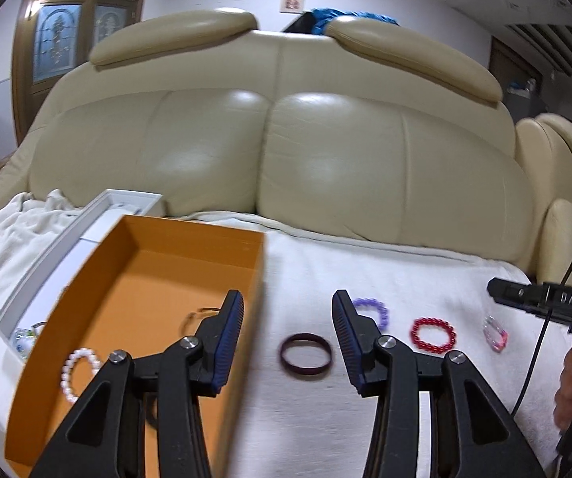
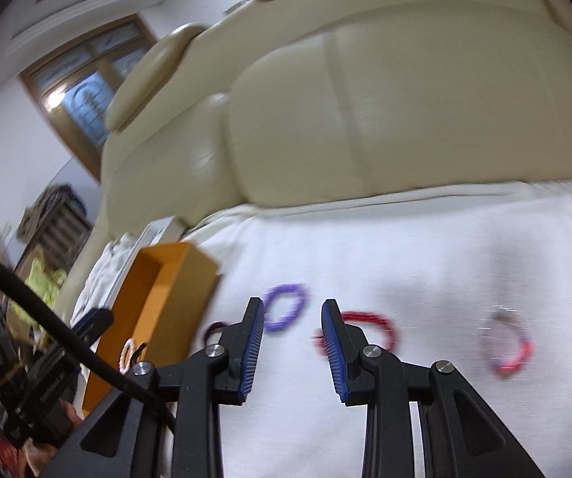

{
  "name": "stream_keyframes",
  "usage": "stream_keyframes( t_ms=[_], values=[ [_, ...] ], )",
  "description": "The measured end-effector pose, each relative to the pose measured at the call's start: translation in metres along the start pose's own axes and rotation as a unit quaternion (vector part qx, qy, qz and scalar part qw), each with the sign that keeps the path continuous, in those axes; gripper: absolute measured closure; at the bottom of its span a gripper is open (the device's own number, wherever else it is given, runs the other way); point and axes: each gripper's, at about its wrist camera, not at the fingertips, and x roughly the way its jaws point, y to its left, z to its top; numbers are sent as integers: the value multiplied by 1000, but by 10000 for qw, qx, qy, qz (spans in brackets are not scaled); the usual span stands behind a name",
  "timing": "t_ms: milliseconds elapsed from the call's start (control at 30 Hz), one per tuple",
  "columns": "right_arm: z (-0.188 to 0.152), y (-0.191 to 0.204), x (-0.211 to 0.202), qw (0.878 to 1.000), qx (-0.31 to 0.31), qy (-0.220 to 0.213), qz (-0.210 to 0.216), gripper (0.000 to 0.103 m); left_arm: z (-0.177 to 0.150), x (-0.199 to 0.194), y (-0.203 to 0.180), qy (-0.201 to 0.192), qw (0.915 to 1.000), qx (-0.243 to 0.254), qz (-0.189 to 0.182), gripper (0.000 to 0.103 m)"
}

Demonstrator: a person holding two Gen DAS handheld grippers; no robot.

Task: Organize jewelry
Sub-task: 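Grasp the red bead bracelet with the left tool while the right tool grasps the pink-white bead bracelet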

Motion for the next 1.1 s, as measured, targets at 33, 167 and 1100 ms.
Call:
stream_keyframes(
  t_ms=[33, 167, 1100],
  values=[
    [2, -11, -4, 10000, 71, 4, -58, 70, 0, 2, -8, 32, 10000, 44, -33, 56],
    [9, -48, -16, 9991, 231, 70, -356, 70, -2, 13, -31, 173, 9995, 234, -139, 56],
    [-7, -113, 6, 9795, 38, 614, -1916, 94, -32, 107, -127, 1444, 9812, 767, -1024, 56]
  ],
)
